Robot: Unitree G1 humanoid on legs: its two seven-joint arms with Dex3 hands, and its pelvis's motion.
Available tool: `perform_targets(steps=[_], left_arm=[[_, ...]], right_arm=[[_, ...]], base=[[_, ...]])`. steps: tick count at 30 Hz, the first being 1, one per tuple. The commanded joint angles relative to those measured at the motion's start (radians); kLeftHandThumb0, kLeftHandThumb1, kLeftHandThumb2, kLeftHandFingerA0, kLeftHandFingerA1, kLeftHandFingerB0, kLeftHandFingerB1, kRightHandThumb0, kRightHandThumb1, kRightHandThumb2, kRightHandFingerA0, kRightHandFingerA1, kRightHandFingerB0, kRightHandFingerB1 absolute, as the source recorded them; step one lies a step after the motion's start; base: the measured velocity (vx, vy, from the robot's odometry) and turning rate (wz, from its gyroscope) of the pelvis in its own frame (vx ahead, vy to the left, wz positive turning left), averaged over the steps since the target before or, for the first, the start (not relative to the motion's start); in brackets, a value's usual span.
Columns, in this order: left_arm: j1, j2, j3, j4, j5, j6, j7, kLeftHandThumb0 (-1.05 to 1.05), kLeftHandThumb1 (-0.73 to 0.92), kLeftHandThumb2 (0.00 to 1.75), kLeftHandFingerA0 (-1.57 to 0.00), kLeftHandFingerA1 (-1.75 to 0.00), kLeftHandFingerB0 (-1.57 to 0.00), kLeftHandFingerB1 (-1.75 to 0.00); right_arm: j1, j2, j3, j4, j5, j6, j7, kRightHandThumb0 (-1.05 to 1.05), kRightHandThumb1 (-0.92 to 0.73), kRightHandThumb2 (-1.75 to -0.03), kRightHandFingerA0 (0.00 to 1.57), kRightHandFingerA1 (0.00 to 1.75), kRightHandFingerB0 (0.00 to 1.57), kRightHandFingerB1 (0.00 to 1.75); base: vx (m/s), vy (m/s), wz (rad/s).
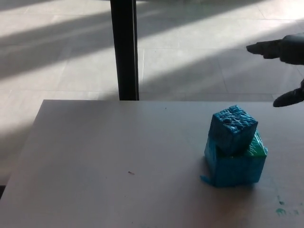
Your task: The robot uses its right hand to pick up the small cube kept on the middle on the desk and place it on the bigger cube kept next to it
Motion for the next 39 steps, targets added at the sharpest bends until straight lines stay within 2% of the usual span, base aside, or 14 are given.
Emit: perform_targets(steps=[1,6,8,9,10,22,23,27,28,29,32,33,36,39], left_arm=[[0.008,0.004,-0.005,0.010,0.005,-0.011,0.012,-0.88,0.92,0.72,-0.32,-0.50,-0.25,-0.38],[0.013,0.006,-0.008,0.011,0.006,-0.012,0.006,-0.88,0.91,0.72,-0.29,-0.48,-0.25,-0.38],[0.022,0.006,-0.002,0.000,-0.002,0.006,0.006,-0.86,0.92,0.71,-0.32,-0.49,-0.26,-0.38],[0.023,0.006,-0.002,-0.001,-0.001,0.005,0.005,-0.86,0.92,0.71,-0.32,-0.49,-0.26,-0.38],[0.021,0.004,0.005,-0.001,-0.009,0.014,0.007,-0.90,0.83,0.75,-0.32,-0.51,-0.26,-0.40],[0.014,0.016,0.007,0.032,-0.008,0.001,-0.004,-0.88,0.92,0.69,-0.31,-0.48,-0.26,-0.38],[0.026,0.015,-0.001,0.004,0.002,0.004,0.007,-0.87,0.92,0.70,-0.31,-0.48,-0.27,-0.38],[0.048,0.006,-0.017,0.013,0.027,-0.041,0.012,-0.89,0.91,0.72,-0.22,-0.44,-0.29,-0.38],[0.053,0.004,-0.014,0.014,0.024,-0.038,0.010,-0.90,0.91,0.71,-0.27,-0.46,-0.26,-0.37],[0.054,0.004,-0.013,0.016,0.022,-0.037,0.007,-0.86,0.73,1.14,-0.19,-0.53,-0.22,-0.49],[0.058,0.003,-0.015,0.011,0.023,-0.027,0.012,-0.84,0.72,1.15,-0.24,-0.55,-0.19,-0.47],[0.053,0.003,-0.013,0.023,0.022,-0.033,0.013,-0.89,0.92,0.70,-0.34,-0.47,-0.30,-0.38],[0.051,0.004,-0.009,0.036,0.016,-0.035,0.000,-0.89,0.92,0.69,-0.33,-0.48,-0.29,-0.38],[0.045,0.009,-0.011,0.045,0.016,-0.034,-0.006,-0.91,0.92,0.70,-0.32,-0.48,-0.27,-0.37]], right_arm=[[0.019,-0.094,-0.137,0.106,0.146,-0.029,0.008,-0.97,-0.53,-0.93,0.00,0.11,0.00,0.00],[0.100,-0.127,-0.260,0.110,0.192,-0.024,-0.065,-0.91,-0.53,-0.87,0.00,0.09,0.04,0.07],[0.237,-0.125,-0.469,0.115,0.292,-0.048,-0.223,-0.28,-0.45,-0.97,0.10,0.54,0.08,0.51],[0.247,-0.121,-0.487,0.114,0.295,-0.055,-0.232,-0.28,-0.45,-0.97,0.10,0.54,0.08,0.51],[0.275,-0.116,-0.521,0.114,0.285,-0.048,-0.284,-0.42,-0.58,-0.57,0.30,0.40,0.28,0.33],[0.606,-0.075,-0.949,0.225,0.337,-0.070,-0.641,-0.45,-0.59,-0.57,0.37,0.71,0.38,0.42],[0.700,0.000,-1.061,0.201,0.362,-0.043,-0.730,-0.58,-0.61,-0.58,0.40,0.97,0.37,0.61],[0.740,0.073,-1.105,0.215,0.370,-0.022,-0.820,-0.75,-0.61,-0.60,0.49,1.21,0.45,0.83],[0.760,0.096,-1.116,0.198,0.364,-0.020,-0.841,-0.76,-0.43,-0.85,0.61,1.04,0.50,0.80],[0.775,0.114,-1.127,0.206,0.368,-0.040,-0.862,-0.72,-0.60,-0.58,0.67,1.15,0.54,0.81],[0.819,0.159,-1.171,0.273,0.409,-0.108,-0.920,-0.71,-0.60,-0.59,0.64,1.16,0.55,0.79],[0.816,0.166,-1.193,0.317,0.427,-0.101,-0.955,-0.67,-0.58,-0.58,0.63,1.08,0.58,0.74],[0.830,0.170,-1.232,0.413,0.459,-0.134,-1.014,-0.62,-0.57,-0.58,0.59,1.08,0.57,0.75],[0.842,0.188,-1.291,0.462,0.508,-0.157,-1.039,-0.54,-0.55,-0.57,0.79,1.27,0.54,0.82]], base=[[0.00,0.000,0.00],[0.00,0.000,0.00],[0.00,0.000,0.00],[0.00,0.000,0.00],[0.00,0.000,0.00],[0.00,0.000,0.00],[0.00,0.000,0.00],[0.00,0.000,0.00],[0.00,0.000,0.00],[0.00,0.000,0.00],[0.00,0.000,0.00],[0.00,0.000,0.00],[0.00,0.000,0.00],[0.00,0.000,0.00]])
